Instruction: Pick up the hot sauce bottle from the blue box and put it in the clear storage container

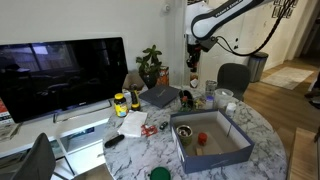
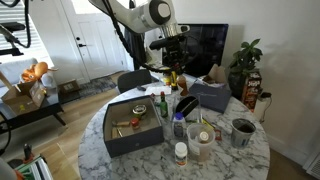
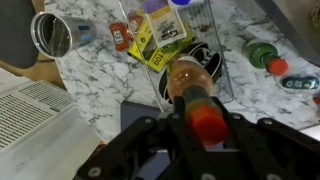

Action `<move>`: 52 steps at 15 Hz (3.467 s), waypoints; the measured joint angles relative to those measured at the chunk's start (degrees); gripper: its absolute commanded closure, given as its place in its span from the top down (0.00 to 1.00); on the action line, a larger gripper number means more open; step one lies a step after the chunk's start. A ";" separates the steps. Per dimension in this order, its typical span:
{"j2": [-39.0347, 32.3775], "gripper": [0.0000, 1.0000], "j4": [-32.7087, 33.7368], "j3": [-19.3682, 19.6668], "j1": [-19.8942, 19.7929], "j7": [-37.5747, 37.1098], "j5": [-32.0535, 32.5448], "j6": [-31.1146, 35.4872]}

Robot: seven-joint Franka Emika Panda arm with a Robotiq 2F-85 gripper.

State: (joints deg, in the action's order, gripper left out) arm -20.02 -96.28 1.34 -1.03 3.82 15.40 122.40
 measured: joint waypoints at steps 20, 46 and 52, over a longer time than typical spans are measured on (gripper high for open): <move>-3.39 0.08 2.35 4.76 -4.34 -2.41 -5.26 0.95; -13.57 0.08 -0.53 6.26 -6.82 -4.08 -12.74 17.06; -15.64 0.08 -0.52 3.65 -8.28 -2.11 -15.11 14.88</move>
State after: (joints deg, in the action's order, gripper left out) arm -35.66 -96.80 4.99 -9.31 1.70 0.29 137.28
